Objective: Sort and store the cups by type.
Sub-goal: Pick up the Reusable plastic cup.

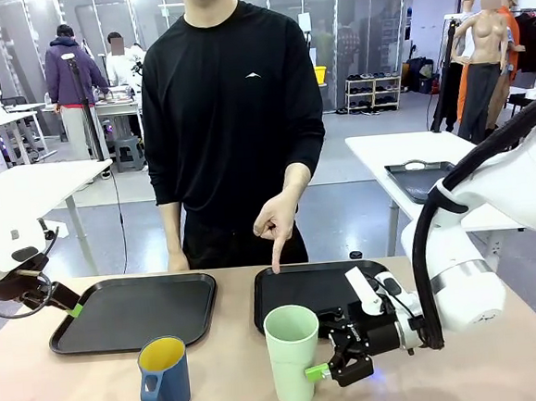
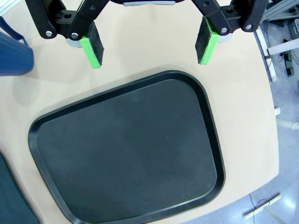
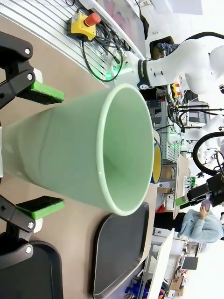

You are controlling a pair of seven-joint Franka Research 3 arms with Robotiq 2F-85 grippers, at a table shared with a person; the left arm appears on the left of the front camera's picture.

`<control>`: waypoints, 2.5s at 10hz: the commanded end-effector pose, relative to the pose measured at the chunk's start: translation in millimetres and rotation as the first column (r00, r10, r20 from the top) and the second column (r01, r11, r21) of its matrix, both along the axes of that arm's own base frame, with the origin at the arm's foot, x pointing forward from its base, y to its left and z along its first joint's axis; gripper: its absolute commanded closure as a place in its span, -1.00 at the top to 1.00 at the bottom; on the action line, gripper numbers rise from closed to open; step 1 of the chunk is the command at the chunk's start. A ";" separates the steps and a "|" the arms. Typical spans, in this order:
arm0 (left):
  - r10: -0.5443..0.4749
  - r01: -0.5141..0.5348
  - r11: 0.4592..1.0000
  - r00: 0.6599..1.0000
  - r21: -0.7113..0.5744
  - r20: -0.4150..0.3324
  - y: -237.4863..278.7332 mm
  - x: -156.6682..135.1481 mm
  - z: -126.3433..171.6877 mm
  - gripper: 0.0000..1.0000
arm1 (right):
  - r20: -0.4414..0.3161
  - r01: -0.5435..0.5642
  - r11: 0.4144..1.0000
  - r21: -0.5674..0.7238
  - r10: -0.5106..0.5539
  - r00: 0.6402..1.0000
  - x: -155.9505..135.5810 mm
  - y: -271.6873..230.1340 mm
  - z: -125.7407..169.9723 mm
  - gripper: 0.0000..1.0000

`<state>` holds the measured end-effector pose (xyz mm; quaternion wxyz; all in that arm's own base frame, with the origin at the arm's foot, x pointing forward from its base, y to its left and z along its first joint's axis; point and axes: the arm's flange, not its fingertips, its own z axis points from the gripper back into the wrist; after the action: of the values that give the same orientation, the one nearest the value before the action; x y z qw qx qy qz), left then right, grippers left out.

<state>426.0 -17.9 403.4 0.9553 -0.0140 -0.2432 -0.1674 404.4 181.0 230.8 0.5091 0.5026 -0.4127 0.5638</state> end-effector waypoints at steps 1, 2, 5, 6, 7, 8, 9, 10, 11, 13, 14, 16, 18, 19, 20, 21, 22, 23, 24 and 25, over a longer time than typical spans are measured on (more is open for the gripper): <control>0.001 -0.001 1.000 1.000 -0.003 -0.006 1.2 -0.2 -0.6 1.00 | 0.015 0.008 1.000 0.027 -0.008 1.000 -10.8 10.4 -37.6 1.00; 0.001 -0.001 1.000 1.000 -0.003 -0.006 1.2 -0.2 -0.6 1.00 | 0.018 -0.001 0.999 0.034 0.000 1.000 -10.5 14.8 -39.3 1.00; 0.001 -0.001 1.000 1.000 -0.003 -0.006 1.2 -0.2 -0.6 1.00 | 0.013 -0.018 0.999 0.043 0.017 1.000 -10.5 23.3 -43.0 1.00; 0.001 -0.001 1.000 1.000 -0.003 -0.006 1.2 -0.2 -0.6 1.00 | 0.008 -0.021 0.999 0.043 0.020 1.000 -10.9 25.1 -43.6 1.00; 0.001 -0.001 1.000 1.000 -0.003 -0.006 1.2 -0.2 -0.6 1.00 | 0.006 -0.025 0.999 0.041 0.024 1.000 -11.4 26.1 -44.5 1.00; 0.001 -0.001 1.000 1.000 -0.003 -0.006 1.2 -0.2 -0.6 1.00 | 0.010 -0.034 0.999 0.039 0.033 0.999 -13.1 27.2 -46.0 1.00; 0.001 -0.001 1.000 1.000 -0.003 -0.006 1.2 -0.2 -0.6 1.00 | 0.035 -0.053 0.997 0.049 0.051 0.998 -13.9 26.9 -48.2 0.81; 0.001 -0.001 1.000 1.000 -0.003 -0.006 1.2 -0.2 -0.6 1.00 | 0.017 -0.052 0.996 0.074 0.050 0.999 -13.9 27.4 -48.5 0.63; 0.001 -0.001 1.000 1.000 -0.003 -0.006 1.2 -0.2 -0.6 1.00 | 0.020 -0.049 0.995 0.090 0.047 0.999 -13.7 26.4 -47.4 0.62; 0.001 -0.001 1.000 1.000 -0.003 -0.006 1.2 -0.2 -0.6 1.00 | 0.010 -0.087 0.995 0.058 0.086 0.996 -15.6 26.4 -46.5 0.23; 0.001 -0.001 1.000 1.000 -0.003 -0.006 1.2 -0.2 -0.6 1.00 | 0.004 -0.075 0.996 0.043 0.074 0.997 -18.6 28.5 -43.1 -0.13; 0.001 -0.001 1.000 1.000 -0.003 -0.006 1.2 -0.2 -0.6 1.00 | 0.019 -0.076 0.996 0.052 0.075 0.997 -33.1 30.4 -22.2 -0.13; 0.001 -0.001 1.000 1.000 -0.003 -0.006 1.2 -0.2 -0.6 1.00 | 0.040 -0.054 0.998 0.037 0.052 0.998 -49.9 31.4 2.1 -0.13; 0.001 -0.001 1.000 1.000 -0.003 -0.006 1.2 -0.2 -0.6 1.00 | 0.055 -0.052 0.998 0.039 0.049 0.997 -55.6 32.6 13.1 -0.13; 0.001 -0.001 1.000 1.000 -0.003 -0.006 1.2 -0.2 -0.6 1.00 | 0.071 -0.057 0.998 0.034 0.055 0.996 -60.2 34.2 22.4 -0.13; 0.001 -0.001 1.000 1.000 -0.003 -0.006 1.2 -0.2 -0.6 1.00 | 0.073 -0.042 0.999 0.035 0.039 0.997 -62.4 34.4 29.4 -0.13; 0.001 -0.001 1.000 1.000 -0.003 -0.006 1.2 -0.2 -0.6 1.00 | 0.084 -0.051 0.998 0.042 0.047 0.995 -63.7 33.9 33.8 -0.13; 0.001 -0.001 1.000 1.000 -0.003 -0.006 1.2 -0.2 -0.6 1.00 | 0.089 -0.043 0.998 0.039 0.040 0.995 -64.0 33.1 36.7 -0.13; 0.001 -0.001 1.000 1.000 -0.003 -0.006 1.2 -0.2 -0.6 1.00 | 0.094 -0.033 0.999 0.029 0.030 0.995 -61.4 28.4 37.1 -0.13; 0.001 -0.001 1.000 1.000 -0.003 -0.006 1.2 -0.2 -0.6 1.00 | 0.064 -0.073 0.997 0.040 0.070 0.995 -56.6 30.6 47.2 -0.13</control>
<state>426.0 -17.8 403.3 0.9554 -0.0140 -0.2430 -0.1674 348.2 209.1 279.3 0.4675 0.5051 -0.4234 0.5891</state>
